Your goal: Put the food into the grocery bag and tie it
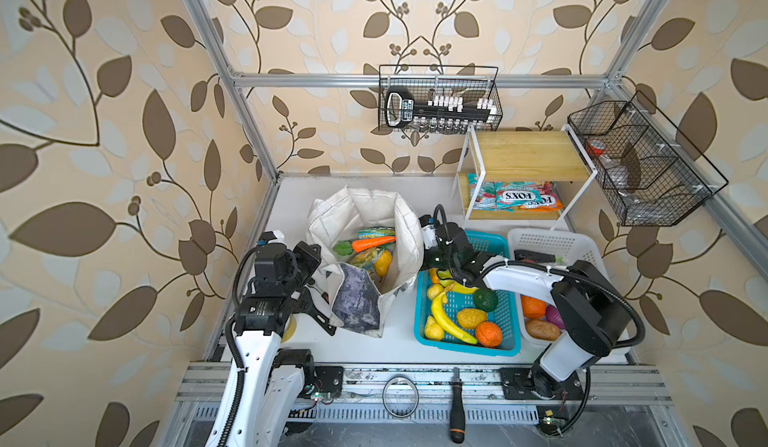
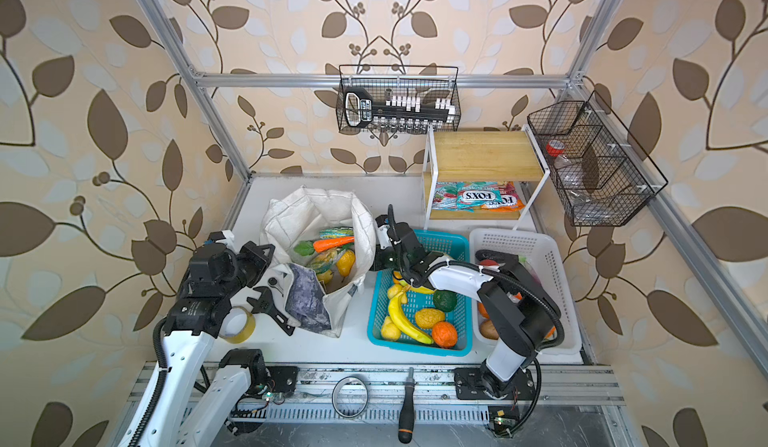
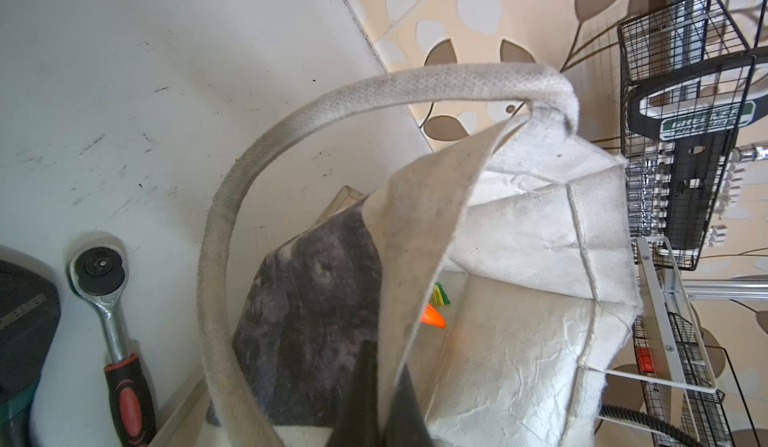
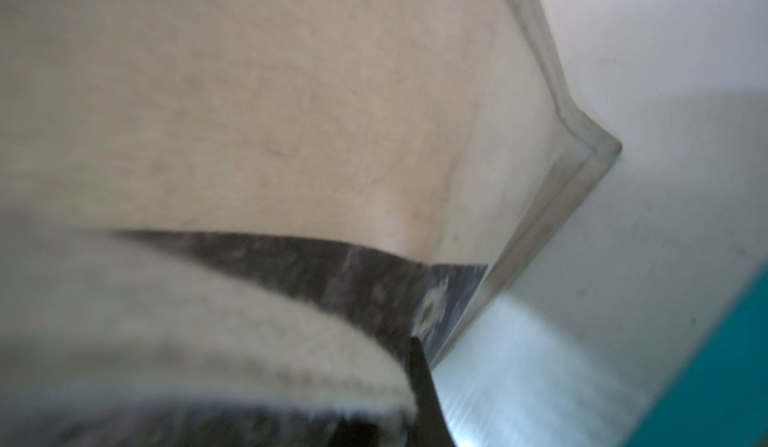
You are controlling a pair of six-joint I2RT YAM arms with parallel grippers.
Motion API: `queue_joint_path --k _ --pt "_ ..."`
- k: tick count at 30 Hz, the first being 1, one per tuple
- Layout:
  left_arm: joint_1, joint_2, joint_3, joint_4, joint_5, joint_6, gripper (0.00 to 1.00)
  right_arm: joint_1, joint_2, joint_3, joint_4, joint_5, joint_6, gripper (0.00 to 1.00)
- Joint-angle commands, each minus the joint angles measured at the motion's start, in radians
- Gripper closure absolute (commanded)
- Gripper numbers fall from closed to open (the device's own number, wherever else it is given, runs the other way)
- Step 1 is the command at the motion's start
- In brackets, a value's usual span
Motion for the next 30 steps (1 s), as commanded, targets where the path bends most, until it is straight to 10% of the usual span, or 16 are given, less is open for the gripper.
queue_joint_path --k 1,9,23,30 --pt "-0.007 -0.009 0.014 0.006 0.029 0.044 1.00 -0.004 -0.133 0.013 -0.090 0.029 -0.038 1.00" --pt "-0.007 -0.012 0.016 0.049 0.132 -0.006 1.00 -0.166 -0.344 0.052 -0.349 -0.110 -0.053 1.00" --pt "-0.061 0.035 0.002 0.171 0.339 -0.158 0.99 -0.295 -0.264 0.450 -0.675 -0.161 -0.178 1.00" --pt "-0.056 -0.022 0.071 -0.065 0.167 0.061 0.44 -0.270 -0.217 0.515 -0.752 -0.149 -0.192 1.00"
